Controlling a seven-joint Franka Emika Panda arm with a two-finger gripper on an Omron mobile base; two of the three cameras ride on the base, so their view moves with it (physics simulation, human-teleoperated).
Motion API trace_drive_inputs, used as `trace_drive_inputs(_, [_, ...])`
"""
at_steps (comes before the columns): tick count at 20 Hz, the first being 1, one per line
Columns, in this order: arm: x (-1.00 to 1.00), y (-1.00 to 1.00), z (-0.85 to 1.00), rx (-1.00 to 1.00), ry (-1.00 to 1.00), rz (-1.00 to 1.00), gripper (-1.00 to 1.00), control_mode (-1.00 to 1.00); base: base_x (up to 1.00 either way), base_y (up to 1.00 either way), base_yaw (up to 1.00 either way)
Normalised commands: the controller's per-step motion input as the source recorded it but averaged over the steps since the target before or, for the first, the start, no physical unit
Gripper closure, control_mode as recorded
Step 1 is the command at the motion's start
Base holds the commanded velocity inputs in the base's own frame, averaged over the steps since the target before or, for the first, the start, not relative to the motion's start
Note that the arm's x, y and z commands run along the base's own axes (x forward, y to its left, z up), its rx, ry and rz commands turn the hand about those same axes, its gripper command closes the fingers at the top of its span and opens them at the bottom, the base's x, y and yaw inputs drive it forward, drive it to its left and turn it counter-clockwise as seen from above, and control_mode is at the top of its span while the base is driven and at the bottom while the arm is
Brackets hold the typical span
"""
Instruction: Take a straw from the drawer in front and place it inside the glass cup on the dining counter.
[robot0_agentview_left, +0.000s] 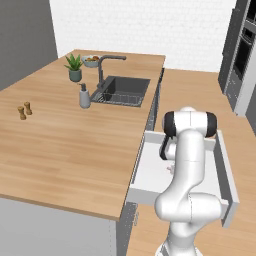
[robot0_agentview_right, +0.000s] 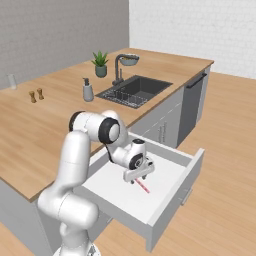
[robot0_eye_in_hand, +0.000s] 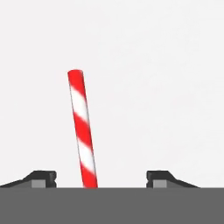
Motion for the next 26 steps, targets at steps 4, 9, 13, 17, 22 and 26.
trace_drive_inputs(4, [0.0, -0.04, -0.57, 0.02, 0.0, 0.02, 1.0, -1.0, 0.0, 0.0, 0.0])
trace_drive_inputs(9, [-0.01, 0.0, -0.35, 0.0, 0.0, 0.0, 1.0, -1.0, 0.0, 0.0, 0.0])
trace_drive_inputs(13, [-0.19, -0.01, -0.05, 0.0, -0.03, 0.0, 1.0, -1.0, 0.0, 0.0, 0.0])
trace_drive_inputs(17, [-0.47, 0.0, 0.01, 0.0, -0.05, -0.04, 1.0, -1.0, 0.0, 0.0, 0.0])
trace_drive_inputs(22, [-0.35, 0.0, 0.6, 0.01, 0.0, -0.12, 1.0, -1.0, 0.0, 0.0, 0.0])
trace_drive_inputs(26, [-0.14, 0.0, 1.0, 0.03, -0.04, -0.18, 1.0, -1.0, 0.0, 0.0, 0.0])
